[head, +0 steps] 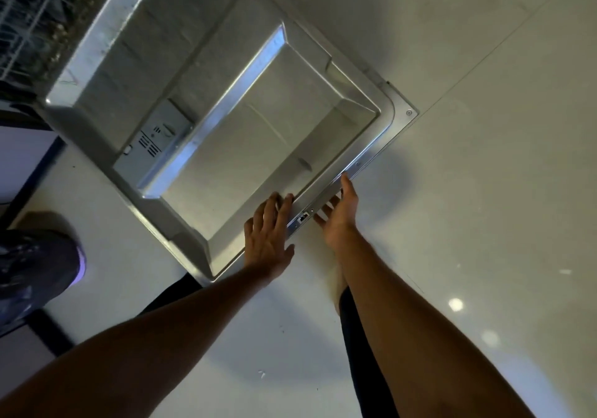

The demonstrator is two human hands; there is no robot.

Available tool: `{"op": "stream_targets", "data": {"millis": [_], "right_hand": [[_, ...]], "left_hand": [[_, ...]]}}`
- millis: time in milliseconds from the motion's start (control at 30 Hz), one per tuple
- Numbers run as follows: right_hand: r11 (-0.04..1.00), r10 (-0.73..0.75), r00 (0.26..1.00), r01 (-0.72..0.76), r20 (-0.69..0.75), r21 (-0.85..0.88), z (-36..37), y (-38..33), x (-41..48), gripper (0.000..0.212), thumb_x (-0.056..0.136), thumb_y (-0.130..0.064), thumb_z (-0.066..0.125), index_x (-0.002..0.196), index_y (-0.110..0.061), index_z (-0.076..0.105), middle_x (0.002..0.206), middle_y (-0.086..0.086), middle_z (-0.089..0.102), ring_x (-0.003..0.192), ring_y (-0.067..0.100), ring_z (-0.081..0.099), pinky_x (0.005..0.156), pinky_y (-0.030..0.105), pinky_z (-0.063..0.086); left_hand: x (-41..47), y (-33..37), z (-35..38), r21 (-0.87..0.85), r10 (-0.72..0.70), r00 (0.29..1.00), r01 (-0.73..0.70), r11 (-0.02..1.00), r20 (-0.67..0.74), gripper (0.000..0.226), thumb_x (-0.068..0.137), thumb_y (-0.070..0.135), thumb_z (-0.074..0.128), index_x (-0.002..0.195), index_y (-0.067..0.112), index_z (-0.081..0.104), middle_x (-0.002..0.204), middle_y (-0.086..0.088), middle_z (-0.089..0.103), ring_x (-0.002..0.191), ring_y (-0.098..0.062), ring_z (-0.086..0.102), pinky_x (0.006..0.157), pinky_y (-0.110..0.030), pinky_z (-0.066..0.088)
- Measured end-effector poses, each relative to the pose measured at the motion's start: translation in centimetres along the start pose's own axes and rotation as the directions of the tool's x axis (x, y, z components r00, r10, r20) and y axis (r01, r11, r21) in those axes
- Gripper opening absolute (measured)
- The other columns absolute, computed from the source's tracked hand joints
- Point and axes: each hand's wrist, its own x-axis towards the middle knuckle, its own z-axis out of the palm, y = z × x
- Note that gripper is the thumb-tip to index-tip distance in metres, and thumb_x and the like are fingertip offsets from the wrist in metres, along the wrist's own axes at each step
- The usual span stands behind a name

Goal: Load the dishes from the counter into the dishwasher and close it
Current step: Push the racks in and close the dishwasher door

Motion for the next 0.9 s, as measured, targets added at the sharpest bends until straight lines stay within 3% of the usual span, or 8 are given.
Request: {"op": "stream_targets", "data": {"millis": [167,233,333,433,533,667,767,900], "right_hand": [[0.998,0.028,0.998,-0.026,-0.052,0.053,1.3,-0.4,-0.5,0.087,0.079,-0.081,0.051,0.150,-0.033,0.038,0.152,0.010,0.043,0.132,0.036,0.047,0.106,0.054,0.043],[0.996,0.028,0.997,-0.022,-0.070,0.085,1.7,-0.8,-1.8,0.085,0.082,-0.080,0.049,0.152,-0.032,0.037,0.154,0.011,0.042,0.136,0.036,0.044,0.110,0.054,0.039],[0.991,-0.016,0.992,0.033,-0.125,0.133,3.1,-1.1,-5.4,0.074,0.093,-0.074,0.040,0.152,-0.028,0.037,0.154,0.009,0.042,0.140,0.036,0.040,0.103,0.050,0.042],[0.985,-0.172,0.960,0.161,-0.220,-0.066,5.4,-1.9,-11.5,0.061,0.097,-0.060,0.047,0.142,-0.019,0.048,0.142,0.011,0.054,0.129,0.033,0.052,0.108,0.048,0.043],[0.932,-0.350,0.901,0.307,-0.256,-0.192,7.6,-2.3,-16.6,0.050,0.094,-0.058,0.055,0.124,-0.019,0.056,0.114,0.002,0.064,0.105,0.022,0.062,0.096,0.045,0.052],[0.840,-0.530,0.799,0.447,-0.283,-0.308,12.1,-3.4,-23.7,0.041,0.091,-0.056,0.063,0.112,-0.021,0.058,0.099,-0.008,0.062,0.089,0.010,0.062,0.078,0.030,0.053],[0.781,-0.613,0.749,0.526,-0.253,-0.337,16.8,-4.7,-28.9,0.042,0.089,-0.051,0.067,0.108,-0.015,0.058,0.092,-0.013,0.062,0.082,0.004,0.062,0.074,0.028,0.052],[0.621,-0.772,0.630,0.718,-0.085,-0.315,23.2,-4.7,-34.4,0.046,0.093,-0.045,0.062,0.114,-0.006,0.051,0.105,0.006,0.064,0.091,0.017,0.065,0.078,0.029,0.054]], "left_hand": [[-0.2,-0.4,-1.2,0.020,0.038,0.999,-0.038,0.999,0.008,0.119,0.068,0.040,0.083,0.157,0.026,0.006,0.160,-0.007,0.017,0.143,-0.030,0.024,0.110,-0.045,0.035],[-1.0,0.0,-2.3,0.010,0.034,0.999,-0.034,0.999,-0.004,0.118,0.069,0.040,0.083,0.157,0.026,0.005,0.160,-0.007,0.017,0.143,-0.030,0.024,0.110,-0.044,0.035],[-2.9,0.8,-5.2,-0.007,0.008,0.999,-0.009,1.000,-0.040,0.117,0.069,0.045,0.081,0.157,0.025,0.006,0.161,-0.007,0.018,0.144,-0.029,0.022,0.111,-0.045,0.031],[-6.2,1.1,-9.0,-0.031,-0.027,0.995,0.024,0.999,-0.100,0.117,0.069,0.051,0.080,0.157,0.023,0.009,0.161,-0.006,0.017,0.146,-0.028,0.018,0.114,-0.045,0.024],[-8.5,1.0,-13.3,-0.039,-0.057,0.977,0.050,0.998,-0.205,0.113,0.067,0.050,0.082,0.156,0.020,0.018,0.159,-0.006,0.026,0.144,-0.028,0.026,0.112,-0.045,0.028],[-11.0,-0.5,-21.4,-0.067,-0.084,0.923,0.063,0.996,-0.376,0.099,0.067,0.053,0.078,0.150,0.021,0.036,0.148,-0.004,0.045,0.128,-0.027,0.045,0.098,-0.043,0.037],[-13.3,-2.3,-26.7,-0.031,-0.067,0.861,0.059,0.998,-0.505,0.093,0.074,0.053,0.075,0.150,0.021,0.034,0.151,-0.009,0.041,0.133,-0.032,0.041,0.105,-0.051,0.034],[-15.2,-5.9,-32.6,0.011,-0.033,0.696,0.059,0.998,-0.717,0.071,0.090,0.051,0.061,0.147,0.017,0.037,0.152,-0.015,0.041,0.137,-0.036,0.041,0.110,-0.060,0.030]]}}
